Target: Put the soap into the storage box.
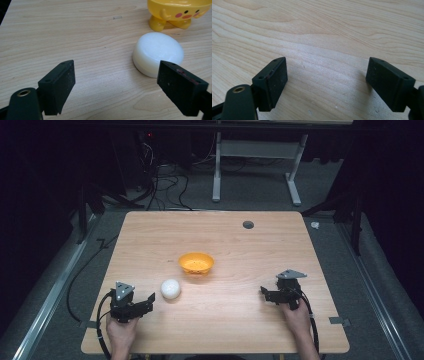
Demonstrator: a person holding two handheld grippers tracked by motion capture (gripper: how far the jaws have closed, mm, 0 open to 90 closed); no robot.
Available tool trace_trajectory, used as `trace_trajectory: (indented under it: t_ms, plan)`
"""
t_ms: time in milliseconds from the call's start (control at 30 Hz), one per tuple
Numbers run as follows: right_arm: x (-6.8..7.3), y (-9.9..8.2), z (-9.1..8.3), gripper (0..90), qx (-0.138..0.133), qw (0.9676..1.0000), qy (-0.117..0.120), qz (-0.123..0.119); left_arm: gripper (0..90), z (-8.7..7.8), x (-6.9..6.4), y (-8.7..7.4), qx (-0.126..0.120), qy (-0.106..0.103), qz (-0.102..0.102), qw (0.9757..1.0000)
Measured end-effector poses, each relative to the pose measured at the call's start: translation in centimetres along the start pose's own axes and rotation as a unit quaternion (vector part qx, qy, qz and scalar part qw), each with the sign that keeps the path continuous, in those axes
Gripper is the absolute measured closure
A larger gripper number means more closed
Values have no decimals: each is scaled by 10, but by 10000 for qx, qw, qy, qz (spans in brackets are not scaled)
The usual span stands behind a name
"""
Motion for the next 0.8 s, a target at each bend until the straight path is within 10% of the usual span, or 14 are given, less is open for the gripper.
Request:
trace_trajectory:
  t_ms: [800]
  plan:
    - [0,0,0,180,4,10000,-9,11,147,16,-40,1,372,-493,335,9975]
Point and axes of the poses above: each handheld gripper's, and its own axes: z roughly forward along the jaws, y roughly out of its top, x roughly to its left, the point moved 6 cm from there along z, roughly forward along the jaws
